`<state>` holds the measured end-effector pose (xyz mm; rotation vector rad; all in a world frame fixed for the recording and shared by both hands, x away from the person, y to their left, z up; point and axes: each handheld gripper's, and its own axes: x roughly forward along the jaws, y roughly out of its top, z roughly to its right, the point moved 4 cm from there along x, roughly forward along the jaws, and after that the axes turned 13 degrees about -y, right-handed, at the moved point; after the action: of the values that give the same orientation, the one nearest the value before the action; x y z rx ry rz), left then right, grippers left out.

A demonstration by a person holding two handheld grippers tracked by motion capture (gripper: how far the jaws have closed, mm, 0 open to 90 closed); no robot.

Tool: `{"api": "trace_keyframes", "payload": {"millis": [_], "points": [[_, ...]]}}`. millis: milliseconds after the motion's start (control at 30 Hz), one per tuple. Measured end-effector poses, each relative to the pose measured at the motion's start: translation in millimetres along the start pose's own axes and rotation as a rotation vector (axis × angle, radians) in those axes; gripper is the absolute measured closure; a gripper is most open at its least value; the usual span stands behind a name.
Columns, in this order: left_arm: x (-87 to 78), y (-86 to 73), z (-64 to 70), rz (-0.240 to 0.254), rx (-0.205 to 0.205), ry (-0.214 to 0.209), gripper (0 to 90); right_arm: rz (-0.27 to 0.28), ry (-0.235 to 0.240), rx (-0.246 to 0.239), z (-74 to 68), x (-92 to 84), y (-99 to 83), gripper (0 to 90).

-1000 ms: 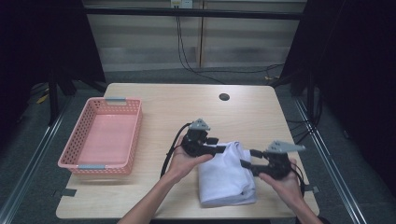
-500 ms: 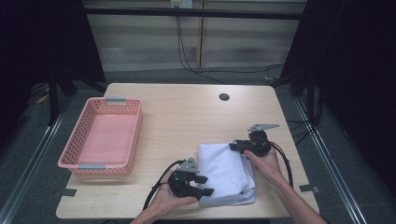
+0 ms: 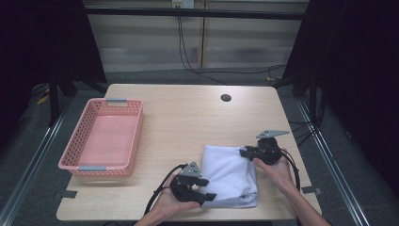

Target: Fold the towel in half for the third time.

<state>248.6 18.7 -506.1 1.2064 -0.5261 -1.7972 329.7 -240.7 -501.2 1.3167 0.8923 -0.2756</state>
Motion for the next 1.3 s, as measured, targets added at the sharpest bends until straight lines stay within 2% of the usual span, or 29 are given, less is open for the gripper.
{"api": "trace_keyframes", "payload": {"millis": [33,167,200,233,367,467,500,567,600,633,667,800,867,933,967,1000,1033,1067,1133,1233,1300], "points": [[-6.7,-3.2,3.9,-0.006,0.001,0.025,37.2,-0.002,-0.002,0.014,3.4,1.8,-4.4,53.0],[-14.9,-25.4,7.7,-0.032,-0.037,0.053,31.9,-0.020,-0.029,0.031,11.8,2.4,-7.0,33.5],[-14.9,-25.4,7.7,-0.032,-0.037,0.053,30.8,-0.020,-0.029,0.031,11.8,2.4,-7.0,33.5],[-13.2,-31.1,4.8,-0.047,-0.060,0.049,29.7,-0.033,-0.008,0.049,15.2,3.4,-10.8,30.7],[-2.8,-28.3,2.3,-0.053,-0.044,0.071,27.9,-0.028,0.003,0.067,16.3,5.0,-14.7,29.1],[-0.6,-23.7,1.8,-0.050,-0.041,0.066,27.7,-0.006,0.002,0.061,15.0,0.8,-11.4,29.0],[-0.8,-22.3,0.6,-0.057,-0.037,0.066,27.8,0.029,0.028,0.069,14.8,-6.6,-5.9,27.0],[0.0,-22.9,0.3,-0.041,-0.042,0.064,28.0,0.032,0.033,0.081,15.0,-8.3,-5.1,25.2],[-0.8,-24.0,0.3,-0.060,-0.039,0.066,28.3,0.025,0.047,0.087,14.9,-8.6,-5.8,22.3],[0.8,-24.7,0.3,-0.053,-0.038,0.066,28.3,-0.005,0.024,0.065,14.5,-4.5,-11.1,20.2],[0.4,-24.6,-0.2,-0.056,-0.033,0.065,28.6,-0.012,0.030,0.072,14.7,-2.4,-13.3,18.2],[0.8,-24.8,0.0,-0.054,-0.032,0.065,29.1,-0.042,0.038,0.077,12.8,5.2,-18.2,16.4],[1.5,-24.9,0.5,-0.052,-0.030,0.068,29.0,-0.057,0.057,0.073,9.6,8.5,-21.3,16.5],[2.4,-24.7,1.3,-0.057,-0.023,0.069,28.2,-0.082,0.058,0.034,3.5,12.0,-25.6,19.1],[2.4,-24.7,1.3,-0.057,-0.023,0.069,28.2,-0.082,0.058,0.034,3.5,12.0,-25.6,19.1],[4.3,-24.7,2.6,-0.051,-0.024,0.068,28.1,-0.086,0.058,0.016,0.4,11.6,-26.0,23.8],[4.3,-24.7,2.6,-0.051,-0.024,0.068,28.3,-0.086,0.058,0.016,0.4,11.6,-26.0,23.8],[5.6,-24.2,3.3,-0.054,-0.009,0.073,31.2,-0.080,0.054,0.017,-0.8,11.0,-26.5,30.7],[6.7,-24.3,3.6,-0.057,0.011,0.074,35.2,-0.085,0.097,0.012,-3.8,8.7,-26.6,47.5],[7.8,-24.0,2.4,-0.059,0.041,0.091,48.0,-0.090,0.120,0.020,-5.7,7.9,-26.2,57.8],[8.1,-24.0,2.2,-0.061,0.049,0.091,54.6,-0.085,0.125,0.019,-5.2,8.4,-26.0,59.5]]}}
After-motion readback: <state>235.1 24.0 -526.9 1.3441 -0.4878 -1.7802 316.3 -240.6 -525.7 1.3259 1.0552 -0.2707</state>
